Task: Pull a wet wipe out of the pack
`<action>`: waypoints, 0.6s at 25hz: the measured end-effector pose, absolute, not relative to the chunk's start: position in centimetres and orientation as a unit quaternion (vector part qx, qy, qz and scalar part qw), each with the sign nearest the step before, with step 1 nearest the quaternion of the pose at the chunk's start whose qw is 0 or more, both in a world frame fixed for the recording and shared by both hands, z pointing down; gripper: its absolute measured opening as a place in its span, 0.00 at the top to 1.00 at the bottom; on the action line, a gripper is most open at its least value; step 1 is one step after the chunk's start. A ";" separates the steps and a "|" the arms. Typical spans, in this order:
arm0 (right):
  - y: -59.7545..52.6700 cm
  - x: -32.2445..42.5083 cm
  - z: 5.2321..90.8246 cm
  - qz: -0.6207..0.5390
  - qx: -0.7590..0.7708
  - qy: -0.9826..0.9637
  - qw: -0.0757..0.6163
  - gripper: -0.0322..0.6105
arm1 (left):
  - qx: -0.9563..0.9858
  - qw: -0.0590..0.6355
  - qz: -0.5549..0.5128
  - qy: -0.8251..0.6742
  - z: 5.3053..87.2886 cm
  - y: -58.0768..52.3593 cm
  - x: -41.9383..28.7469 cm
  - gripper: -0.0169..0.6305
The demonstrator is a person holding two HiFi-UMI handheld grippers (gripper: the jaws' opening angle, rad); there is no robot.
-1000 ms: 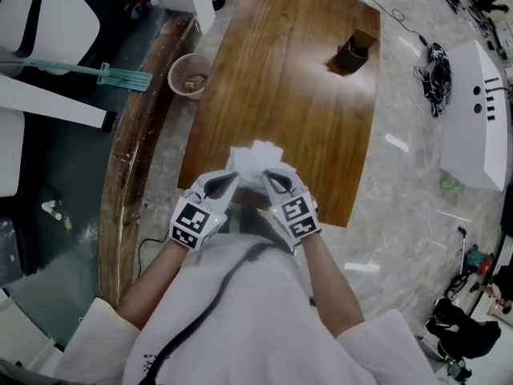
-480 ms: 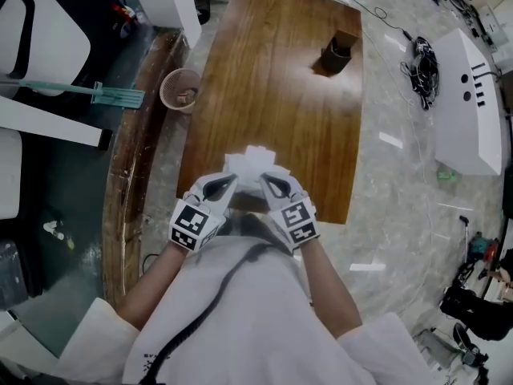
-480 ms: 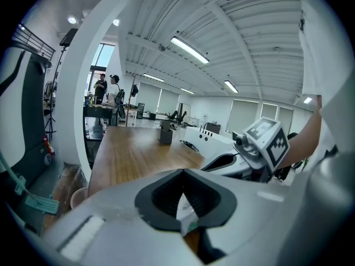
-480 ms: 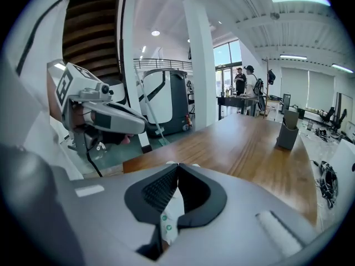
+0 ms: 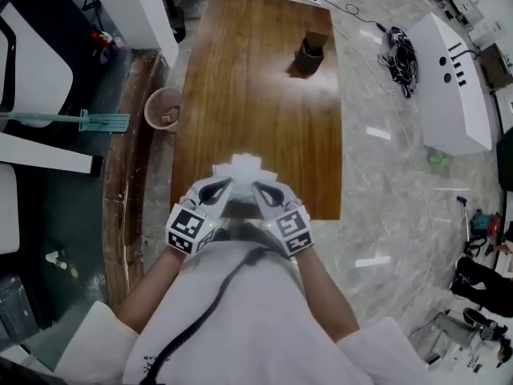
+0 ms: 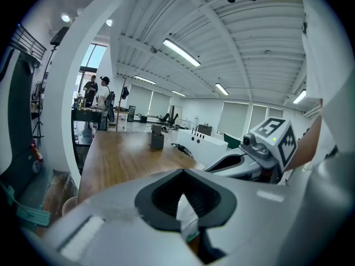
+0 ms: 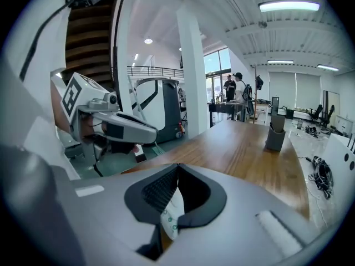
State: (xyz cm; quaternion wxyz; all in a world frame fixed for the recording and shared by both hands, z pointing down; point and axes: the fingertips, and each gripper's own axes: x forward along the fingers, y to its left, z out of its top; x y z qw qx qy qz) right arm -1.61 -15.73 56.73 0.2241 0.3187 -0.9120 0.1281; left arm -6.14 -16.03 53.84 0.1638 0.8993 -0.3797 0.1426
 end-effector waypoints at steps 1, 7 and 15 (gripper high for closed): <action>-15.7 -1.6 56.5 0.128 0.322 -0.911 0.221 0.93 | 0.901 0.162 0.142 -0.375 53.7 -16.1 -5.9 0.96; -15.6 -0.7 54.6 0.134 0.354 -0.907 0.187 0.93 | 0.912 0.151 0.140 -0.353 52.9 -16.4 -4.7 0.96; -15.7 0.5 51.6 0.124 0.390 -0.900 0.148 0.93 | 0.922 0.141 0.128 -0.338 51.5 -16.8 -3.9 0.96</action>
